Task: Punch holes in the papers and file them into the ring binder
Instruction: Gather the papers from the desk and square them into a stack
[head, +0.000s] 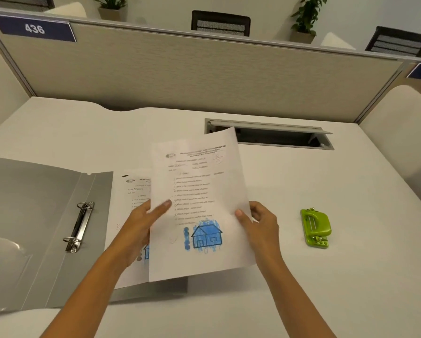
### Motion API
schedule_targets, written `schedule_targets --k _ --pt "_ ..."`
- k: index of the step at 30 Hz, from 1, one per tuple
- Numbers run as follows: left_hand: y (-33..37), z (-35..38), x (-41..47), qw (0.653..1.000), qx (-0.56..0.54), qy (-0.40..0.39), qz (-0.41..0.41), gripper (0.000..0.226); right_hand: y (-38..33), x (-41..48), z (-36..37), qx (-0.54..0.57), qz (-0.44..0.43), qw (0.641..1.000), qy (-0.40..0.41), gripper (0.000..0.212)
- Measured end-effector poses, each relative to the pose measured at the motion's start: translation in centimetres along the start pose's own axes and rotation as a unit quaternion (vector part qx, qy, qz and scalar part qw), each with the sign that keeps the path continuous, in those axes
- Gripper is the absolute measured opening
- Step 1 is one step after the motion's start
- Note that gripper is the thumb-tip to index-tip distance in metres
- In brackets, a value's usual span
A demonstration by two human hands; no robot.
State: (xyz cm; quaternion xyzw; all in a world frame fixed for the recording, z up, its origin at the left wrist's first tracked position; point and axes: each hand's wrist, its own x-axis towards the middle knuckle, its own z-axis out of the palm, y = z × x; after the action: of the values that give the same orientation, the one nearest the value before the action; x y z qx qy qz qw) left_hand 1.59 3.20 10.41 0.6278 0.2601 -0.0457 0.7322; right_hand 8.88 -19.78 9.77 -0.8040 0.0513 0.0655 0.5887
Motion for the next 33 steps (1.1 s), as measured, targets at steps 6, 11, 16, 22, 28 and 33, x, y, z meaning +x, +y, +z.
schedule_targets --k 6,11,16,22,28,33 --pt "-1.9 -1.4 0.1 0.998 0.044 0.054 -0.004 0.039 0.8 0.7 1.6 -0.059 -0.01 0.998 -0.006 0.009" --pt "-2.7 -3.8 -0.1 0.996 0.011 0.088 -0.005 0.027 2.7 1.8 1.5 -0.195 -0.042 0.978 0.056 0.016" --pt "-3.3 -6.3 -0.4 0.993 -0.012 0.119 -0.015 0.025 3.6 1.4 1.9 -0.381 0.015 0.924 0.037 0.066" --pt "-3.6 -8.0 -0.9 0.991 -0.007 0.13 -0.016 0.032 3.7 1.7 1.8 -0.334 0.086 0.938 0.032 0.055" --pt "-3.7 -8.9 -0.8 0.99 0.006 0.138 -0.032 0.037 1.3 0.9 0.0 -0.339 -0.031 0.933 0.121 0.015" --pt "-3.2 -8.6 -0.9 0.99 0.003 0.142 -0.013 0.035 -2.5 -1.0 -1.9 -0.339 -0.231 0.882 0.231 0.016"
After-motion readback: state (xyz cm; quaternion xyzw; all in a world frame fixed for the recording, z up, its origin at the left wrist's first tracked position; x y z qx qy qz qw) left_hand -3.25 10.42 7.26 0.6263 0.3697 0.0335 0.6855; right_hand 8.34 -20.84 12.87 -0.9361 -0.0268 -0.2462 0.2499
